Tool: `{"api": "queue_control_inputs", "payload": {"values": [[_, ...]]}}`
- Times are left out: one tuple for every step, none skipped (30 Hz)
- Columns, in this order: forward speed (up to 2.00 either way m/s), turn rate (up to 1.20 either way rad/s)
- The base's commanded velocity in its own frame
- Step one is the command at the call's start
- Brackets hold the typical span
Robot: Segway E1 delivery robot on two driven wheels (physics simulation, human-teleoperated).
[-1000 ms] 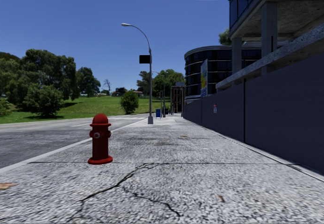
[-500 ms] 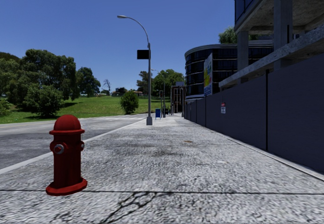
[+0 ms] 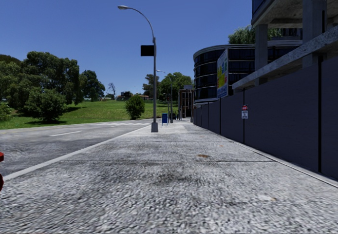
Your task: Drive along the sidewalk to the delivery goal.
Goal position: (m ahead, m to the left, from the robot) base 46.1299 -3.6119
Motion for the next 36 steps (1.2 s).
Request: {"api": "queue_control_inputs", "payload": {"values": [[2.00, 0.00], [2.00, 0.00], [2.00, 0.00], [2.00, 0.00], [2.00, 0.00], [2.00, 0.00], [2.00, 0.00], [2.00, 0.00], [2.00, 0.00], [2.00, 0.00], [2.00, 0.00], [2.00, 0.00], [2.00, 0.00], [2.00, 0.00], [2.00, 0.00], [2.00, 0.00], [2.00, 0.00], [2.00, 0.00], [2.00, 0.00], [2.00, 0.00], [2.00, 0.00], [2.00, 0.00], [2.00, 0.00], [2.00, 0.00], [2.00, 0.00], [2.00, 0.00], [2.00, 0.00], [2.00, 0.00], [2.00, 0.00], [2.00, 0.00], [2.00, 0.00], [2.00, 0.00], [2.00, 0.00], [2.00, 0.00], [2.00, 0.00], [2.00, 0.00]]}}
